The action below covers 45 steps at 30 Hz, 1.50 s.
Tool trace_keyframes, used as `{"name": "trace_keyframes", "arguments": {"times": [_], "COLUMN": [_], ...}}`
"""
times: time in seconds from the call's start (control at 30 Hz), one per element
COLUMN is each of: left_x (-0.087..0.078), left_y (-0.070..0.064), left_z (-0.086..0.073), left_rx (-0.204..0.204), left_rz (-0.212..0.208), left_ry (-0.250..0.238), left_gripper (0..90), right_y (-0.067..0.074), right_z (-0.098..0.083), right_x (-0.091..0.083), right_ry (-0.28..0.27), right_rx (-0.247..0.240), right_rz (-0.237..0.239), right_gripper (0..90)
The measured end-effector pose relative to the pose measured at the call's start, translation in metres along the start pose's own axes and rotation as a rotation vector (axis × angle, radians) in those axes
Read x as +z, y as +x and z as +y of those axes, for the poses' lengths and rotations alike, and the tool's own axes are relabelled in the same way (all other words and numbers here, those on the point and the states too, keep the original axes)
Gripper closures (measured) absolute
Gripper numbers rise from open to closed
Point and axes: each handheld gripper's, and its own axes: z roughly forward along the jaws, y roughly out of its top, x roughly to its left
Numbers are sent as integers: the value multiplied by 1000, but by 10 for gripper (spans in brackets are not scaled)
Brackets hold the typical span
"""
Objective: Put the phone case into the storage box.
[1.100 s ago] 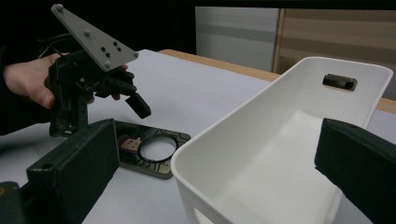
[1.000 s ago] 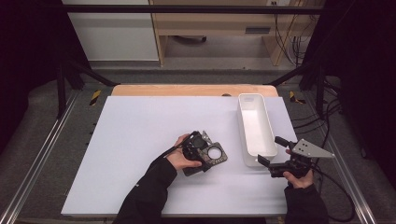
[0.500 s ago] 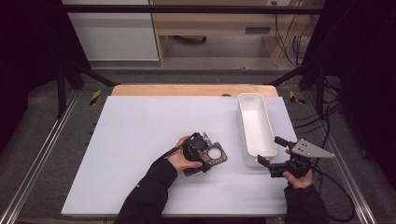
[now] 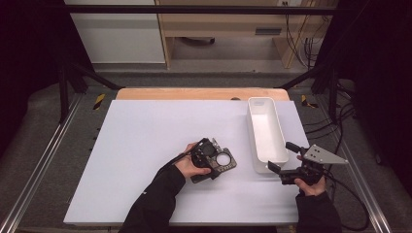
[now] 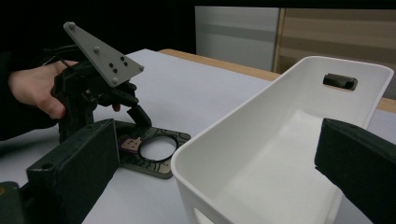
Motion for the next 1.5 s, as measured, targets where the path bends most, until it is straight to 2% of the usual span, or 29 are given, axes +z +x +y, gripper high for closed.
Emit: {"name": "trace_keyframes", "arguments": {"times": [0.2,0.5,1.07,1.5], "left_x": [0,-3,-27,-49], "left_y": [0,2,0,-5], "left_z": [0,-1,-3,-16], "left_rx": [10,0,-13,-15], "left_rz": [-4,6,-9,-15], "left_ry": [-1,-17,-80,-142], "left_gripper": [109,116,116,115], "right_y": [0,0,1,2], "right_z": [0,0,0,1], "right_x": [0,0,1,1], "right_ry": [0,-2,6,12], "right_rx": [-1,0,-4,-12], "right_rz": [0,2,17,25], "right_gripper": [4,4,4,4]}}
